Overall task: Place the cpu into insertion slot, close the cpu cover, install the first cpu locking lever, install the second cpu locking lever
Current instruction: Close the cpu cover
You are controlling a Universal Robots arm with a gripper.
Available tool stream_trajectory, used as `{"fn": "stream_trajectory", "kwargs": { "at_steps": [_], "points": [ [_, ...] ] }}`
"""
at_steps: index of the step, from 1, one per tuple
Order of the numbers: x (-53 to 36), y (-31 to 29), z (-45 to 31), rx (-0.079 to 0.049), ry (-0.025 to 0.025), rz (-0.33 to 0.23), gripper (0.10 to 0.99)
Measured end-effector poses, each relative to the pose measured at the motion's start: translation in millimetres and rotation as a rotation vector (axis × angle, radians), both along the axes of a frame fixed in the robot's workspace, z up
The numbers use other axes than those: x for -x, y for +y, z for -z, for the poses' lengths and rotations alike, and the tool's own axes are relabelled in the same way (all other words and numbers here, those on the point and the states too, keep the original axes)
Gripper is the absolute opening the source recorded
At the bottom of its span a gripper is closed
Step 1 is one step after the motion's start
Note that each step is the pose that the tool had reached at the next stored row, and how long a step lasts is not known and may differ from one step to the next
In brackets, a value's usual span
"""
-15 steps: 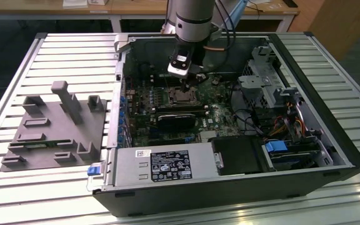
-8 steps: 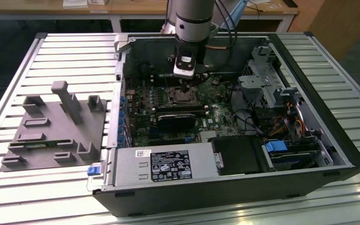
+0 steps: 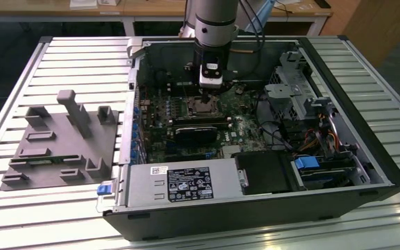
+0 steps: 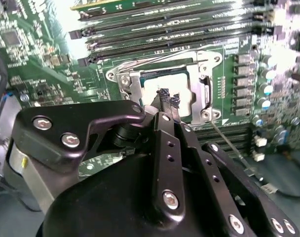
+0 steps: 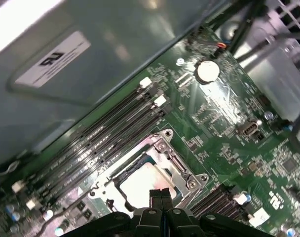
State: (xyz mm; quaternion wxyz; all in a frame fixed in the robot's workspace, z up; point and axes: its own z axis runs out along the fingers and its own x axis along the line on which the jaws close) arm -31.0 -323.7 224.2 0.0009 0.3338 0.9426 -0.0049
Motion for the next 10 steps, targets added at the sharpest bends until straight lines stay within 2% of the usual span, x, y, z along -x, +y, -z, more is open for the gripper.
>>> {"fn": "stream_trajectory", "kwargs": {
  "at_steps": [10],
  "points": [
    [0.0,0.0,0.3,0.002,-0.0001,-0.181,0.102]
  ]
}}
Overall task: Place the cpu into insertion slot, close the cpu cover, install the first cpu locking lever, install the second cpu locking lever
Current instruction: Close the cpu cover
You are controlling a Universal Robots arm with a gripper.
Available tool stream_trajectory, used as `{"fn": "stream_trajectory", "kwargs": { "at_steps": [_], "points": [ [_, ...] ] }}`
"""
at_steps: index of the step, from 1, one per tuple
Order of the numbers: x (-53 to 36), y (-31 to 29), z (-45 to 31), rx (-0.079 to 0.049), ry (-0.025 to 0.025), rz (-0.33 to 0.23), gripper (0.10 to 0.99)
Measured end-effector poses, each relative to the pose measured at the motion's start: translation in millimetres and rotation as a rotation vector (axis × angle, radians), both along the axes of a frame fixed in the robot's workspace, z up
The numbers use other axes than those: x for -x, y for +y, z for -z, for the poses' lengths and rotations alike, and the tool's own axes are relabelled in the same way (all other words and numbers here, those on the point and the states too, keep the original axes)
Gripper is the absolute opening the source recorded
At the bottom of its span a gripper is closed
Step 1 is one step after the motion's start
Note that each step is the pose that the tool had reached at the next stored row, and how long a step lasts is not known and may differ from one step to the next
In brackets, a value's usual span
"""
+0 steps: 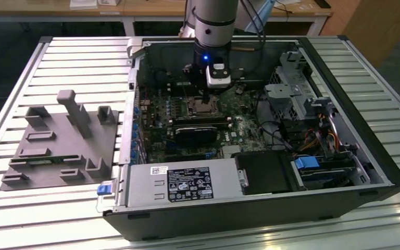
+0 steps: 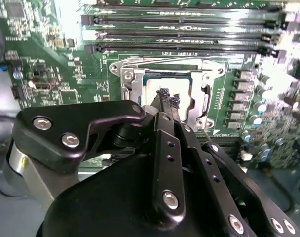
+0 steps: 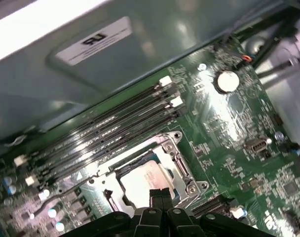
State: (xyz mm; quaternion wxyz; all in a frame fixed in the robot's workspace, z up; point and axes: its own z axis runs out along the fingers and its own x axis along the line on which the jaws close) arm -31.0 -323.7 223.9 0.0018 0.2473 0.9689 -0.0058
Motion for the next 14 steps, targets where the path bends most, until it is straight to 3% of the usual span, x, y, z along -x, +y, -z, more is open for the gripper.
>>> {"fn": "stream_trajectory", "kwargs": {
  "at_steps": [14],
  "points": [
    [0.0,0.0,1.7,-0.001,-0.0001,-0.254,0.102]
  ]
}}
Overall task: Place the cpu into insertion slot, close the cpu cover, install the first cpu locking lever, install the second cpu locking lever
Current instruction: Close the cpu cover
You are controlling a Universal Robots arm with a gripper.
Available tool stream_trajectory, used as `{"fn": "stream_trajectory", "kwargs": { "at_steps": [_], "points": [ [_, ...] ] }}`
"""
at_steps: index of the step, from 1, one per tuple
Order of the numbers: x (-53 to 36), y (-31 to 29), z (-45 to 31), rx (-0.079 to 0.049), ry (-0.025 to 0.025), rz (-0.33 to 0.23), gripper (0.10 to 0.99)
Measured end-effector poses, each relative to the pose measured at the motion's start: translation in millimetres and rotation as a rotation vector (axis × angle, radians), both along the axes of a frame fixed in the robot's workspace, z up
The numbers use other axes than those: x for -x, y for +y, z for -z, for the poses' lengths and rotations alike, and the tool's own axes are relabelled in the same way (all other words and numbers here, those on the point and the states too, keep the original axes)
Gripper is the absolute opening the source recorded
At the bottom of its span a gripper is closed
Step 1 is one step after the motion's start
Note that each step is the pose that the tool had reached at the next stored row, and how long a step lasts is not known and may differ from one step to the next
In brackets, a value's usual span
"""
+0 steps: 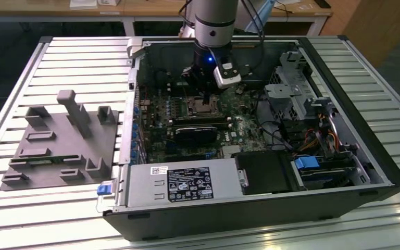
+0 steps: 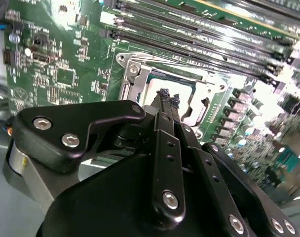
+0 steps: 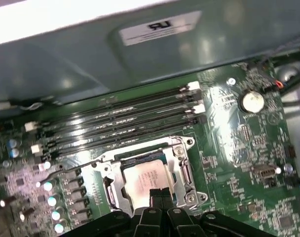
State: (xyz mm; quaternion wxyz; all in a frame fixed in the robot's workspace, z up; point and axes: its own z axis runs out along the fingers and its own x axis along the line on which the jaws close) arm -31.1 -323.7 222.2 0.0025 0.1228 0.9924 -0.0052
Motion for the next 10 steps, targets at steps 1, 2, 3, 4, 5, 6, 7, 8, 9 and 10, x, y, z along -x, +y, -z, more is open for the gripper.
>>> {"fn": "stream_trajectory", "kwargs": {
  "at_steps": [1,2,3,4,5,6,7,8,9,10],
  "points": [
    [0.0,0.0,0.0,-0.002,-0.0003,-0.014,0.102],
    [0.1,0.0,0.0,-0.004,-0.0009,-0.027,0.102],
    [0.0,0.0,0.1,-0.008,-0.0016,-0.040,0.102],
    [0.0,0.0,0.1,-0.011,-0.0022,-0.051,0.102],
    [0.0,0.0,0.1,-0.015,-0.0029,-0.062,0.102],
    [0.0,0.0,0.1,-0.020,-0.0035,-0.072,0.102],
    [0.0,0.0,0.1,-0.024,-0.0044,-0.081,0.102],
    [0.0,0.0,0.0,-0.027,-0.0052,-0.089,0.102],
    [0.0,0.0,0.0,-0.030,-0.0061,-0.095,0.102],
    [0.0,-0.1,0.1,-0.035,-0.0069,-0.099,0.102]
  ]
}}
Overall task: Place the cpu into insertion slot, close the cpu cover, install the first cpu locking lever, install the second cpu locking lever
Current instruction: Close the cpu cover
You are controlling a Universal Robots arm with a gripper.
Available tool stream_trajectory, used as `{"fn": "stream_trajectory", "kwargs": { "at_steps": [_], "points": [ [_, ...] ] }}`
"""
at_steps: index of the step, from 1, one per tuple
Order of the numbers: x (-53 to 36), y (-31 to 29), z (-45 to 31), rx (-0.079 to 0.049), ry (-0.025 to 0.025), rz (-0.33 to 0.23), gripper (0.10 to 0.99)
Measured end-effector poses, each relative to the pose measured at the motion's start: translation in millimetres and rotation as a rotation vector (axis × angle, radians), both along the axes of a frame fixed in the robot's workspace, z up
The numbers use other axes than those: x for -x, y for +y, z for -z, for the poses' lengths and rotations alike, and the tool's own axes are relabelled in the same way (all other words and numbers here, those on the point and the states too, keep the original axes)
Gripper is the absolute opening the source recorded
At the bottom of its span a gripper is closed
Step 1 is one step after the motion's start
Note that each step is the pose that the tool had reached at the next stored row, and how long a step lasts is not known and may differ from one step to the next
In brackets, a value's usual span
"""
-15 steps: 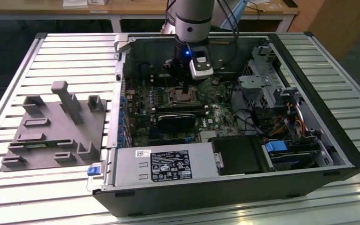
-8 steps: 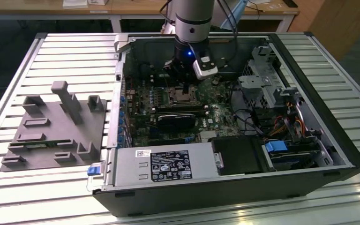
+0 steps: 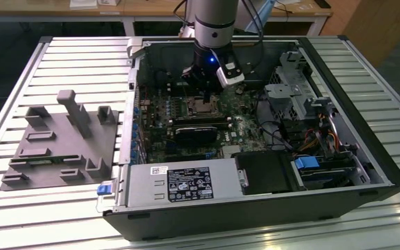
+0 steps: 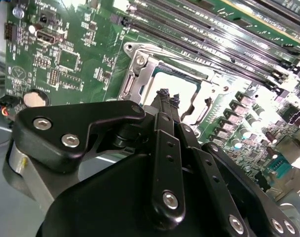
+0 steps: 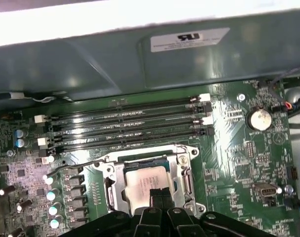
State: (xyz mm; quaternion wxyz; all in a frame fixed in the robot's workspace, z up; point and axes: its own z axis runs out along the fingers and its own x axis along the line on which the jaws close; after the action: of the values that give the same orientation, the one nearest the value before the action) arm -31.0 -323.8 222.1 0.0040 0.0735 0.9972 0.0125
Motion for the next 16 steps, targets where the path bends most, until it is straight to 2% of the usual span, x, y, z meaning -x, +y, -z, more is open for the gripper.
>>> {"fn": "stream_trajectory", "kwargs": {
  "at_steps": [6,8,16],
  "points": [
    [0.4,-0.2,0.0,-0.001,-0.0012,-0.002,0.102],
    [0.8,-0.3,0.2,-0.002,-0.0038,-0.001,0.102],
    [8.1,-3.4,1.8,-0.002,-0.0324,-0.002,0.102]
  ]
}}
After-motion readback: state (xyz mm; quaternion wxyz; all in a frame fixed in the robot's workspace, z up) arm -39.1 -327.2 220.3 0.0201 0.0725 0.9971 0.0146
